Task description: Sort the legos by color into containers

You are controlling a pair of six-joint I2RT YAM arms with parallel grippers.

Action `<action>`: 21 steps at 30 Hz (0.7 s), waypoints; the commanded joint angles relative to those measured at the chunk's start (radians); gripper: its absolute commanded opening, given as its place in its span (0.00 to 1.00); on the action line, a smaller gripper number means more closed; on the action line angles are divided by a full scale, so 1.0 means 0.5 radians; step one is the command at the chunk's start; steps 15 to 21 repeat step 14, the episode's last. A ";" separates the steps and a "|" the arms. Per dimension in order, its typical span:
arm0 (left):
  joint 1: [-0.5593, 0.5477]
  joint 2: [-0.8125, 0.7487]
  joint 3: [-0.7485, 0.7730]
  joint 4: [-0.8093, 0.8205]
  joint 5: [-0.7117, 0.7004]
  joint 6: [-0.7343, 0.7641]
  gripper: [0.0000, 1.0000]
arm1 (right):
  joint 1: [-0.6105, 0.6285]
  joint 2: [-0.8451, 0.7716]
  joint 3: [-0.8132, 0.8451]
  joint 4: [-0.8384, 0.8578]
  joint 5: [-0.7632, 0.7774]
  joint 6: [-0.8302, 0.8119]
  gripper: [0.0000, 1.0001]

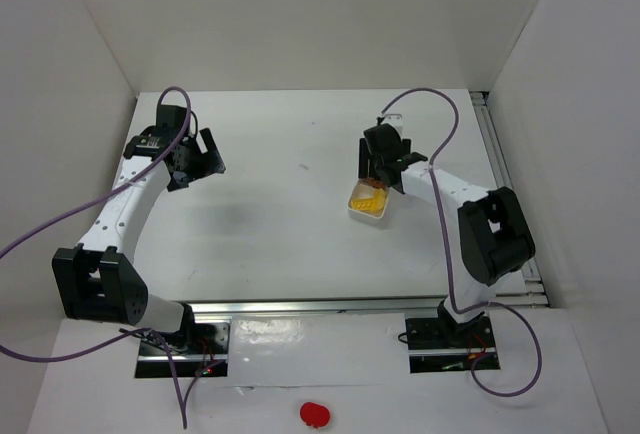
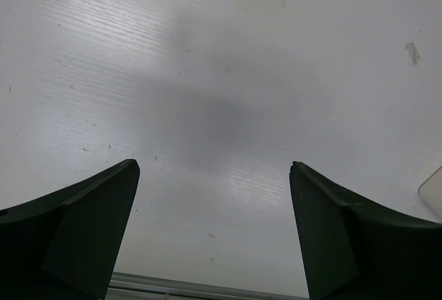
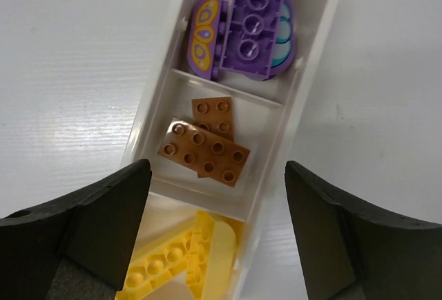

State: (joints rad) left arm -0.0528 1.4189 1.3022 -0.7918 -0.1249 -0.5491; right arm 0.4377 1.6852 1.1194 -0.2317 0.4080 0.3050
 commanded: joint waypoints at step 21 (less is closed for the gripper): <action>0.014 0.024 0.083 0.022 0.060 0.073 1.00 | -0.283 -0.511 -0.014 -0.359 0.641 0.488 1.00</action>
